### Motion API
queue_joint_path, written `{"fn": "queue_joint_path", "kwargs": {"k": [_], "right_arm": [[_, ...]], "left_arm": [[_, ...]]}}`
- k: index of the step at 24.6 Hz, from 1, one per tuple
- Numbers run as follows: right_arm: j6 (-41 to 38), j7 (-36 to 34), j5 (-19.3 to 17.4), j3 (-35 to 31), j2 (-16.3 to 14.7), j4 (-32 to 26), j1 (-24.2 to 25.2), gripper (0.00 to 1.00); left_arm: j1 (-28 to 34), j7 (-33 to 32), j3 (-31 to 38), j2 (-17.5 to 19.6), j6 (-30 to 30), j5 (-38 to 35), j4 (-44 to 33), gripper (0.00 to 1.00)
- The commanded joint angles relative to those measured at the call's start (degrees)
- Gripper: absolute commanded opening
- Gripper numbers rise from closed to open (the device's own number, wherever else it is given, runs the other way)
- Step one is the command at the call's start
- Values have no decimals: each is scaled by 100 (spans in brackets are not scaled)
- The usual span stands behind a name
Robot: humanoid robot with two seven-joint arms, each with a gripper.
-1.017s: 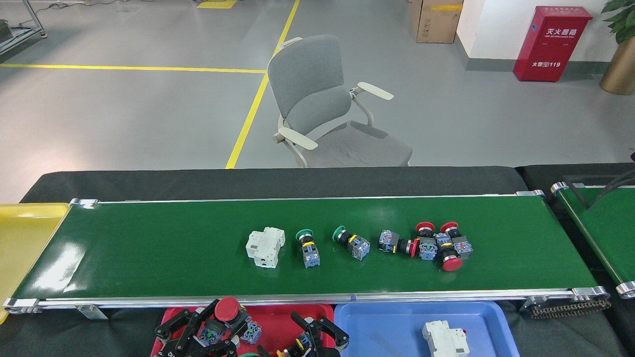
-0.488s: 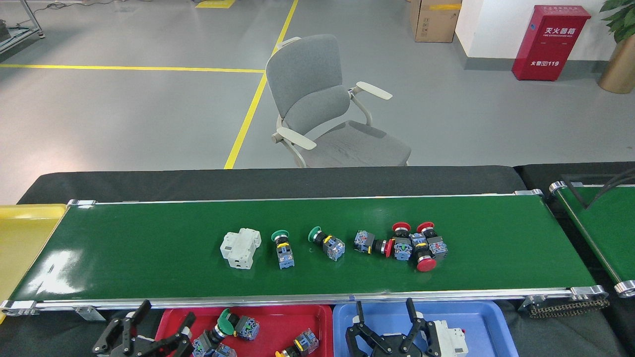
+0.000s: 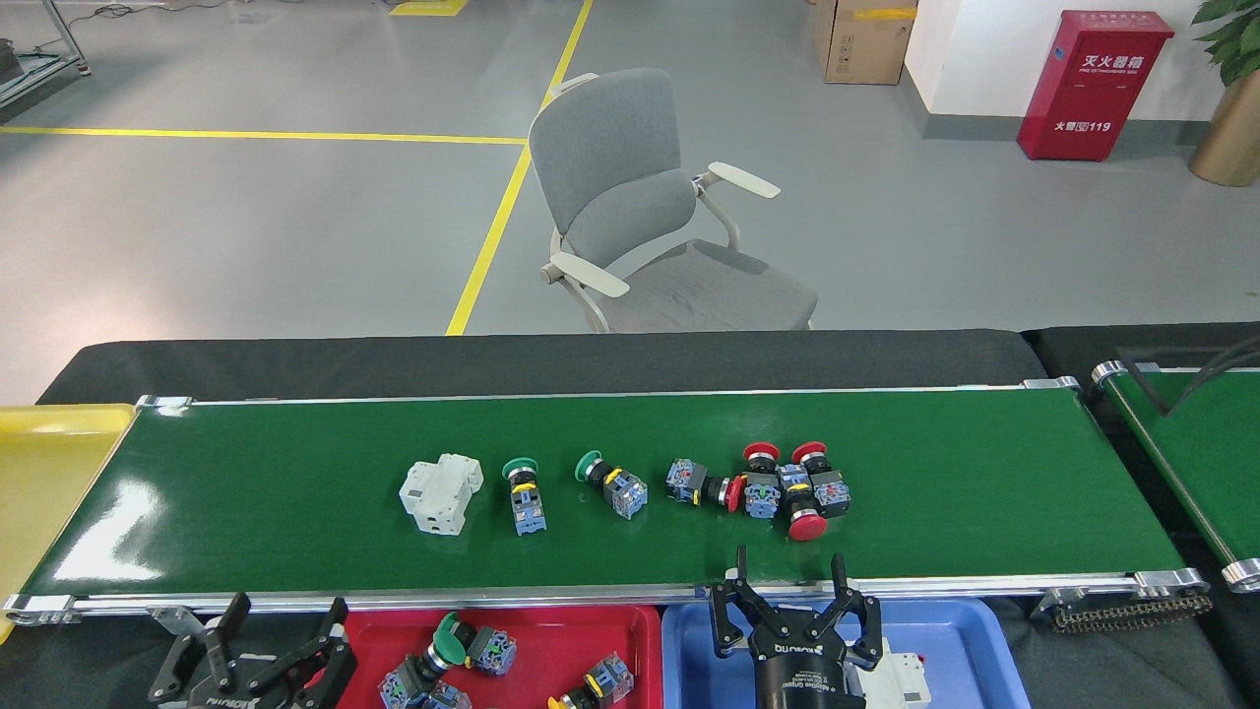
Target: Pick switch part from conveyor to tray
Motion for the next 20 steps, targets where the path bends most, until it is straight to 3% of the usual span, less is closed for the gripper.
{"fn": "queue_joint_path", "kwargs": {"k": [1,4,10,18,20], "right_arm": [[-12,57,-11,-124,126,128,-246,98],[-38,66,-46,-151,205,541,-580,98],[-56,57,-450,-142,213,1165,-1151,98],[-82,31,-828,-142,222,2027,-1890,98],[-82,31,-898,-142,222,2176,-2057,98]], "left_arm": [[-220,1,-217,70,109,-42,63,100],[-738,-8,-428,35,416,-517,669,100],[-1784,28,-419,123,522,-596,1882,100],[-2303,221,-463,624,654,-596,3104,100],[-2408,238,-463,650,697,-614,3271,94]]}}
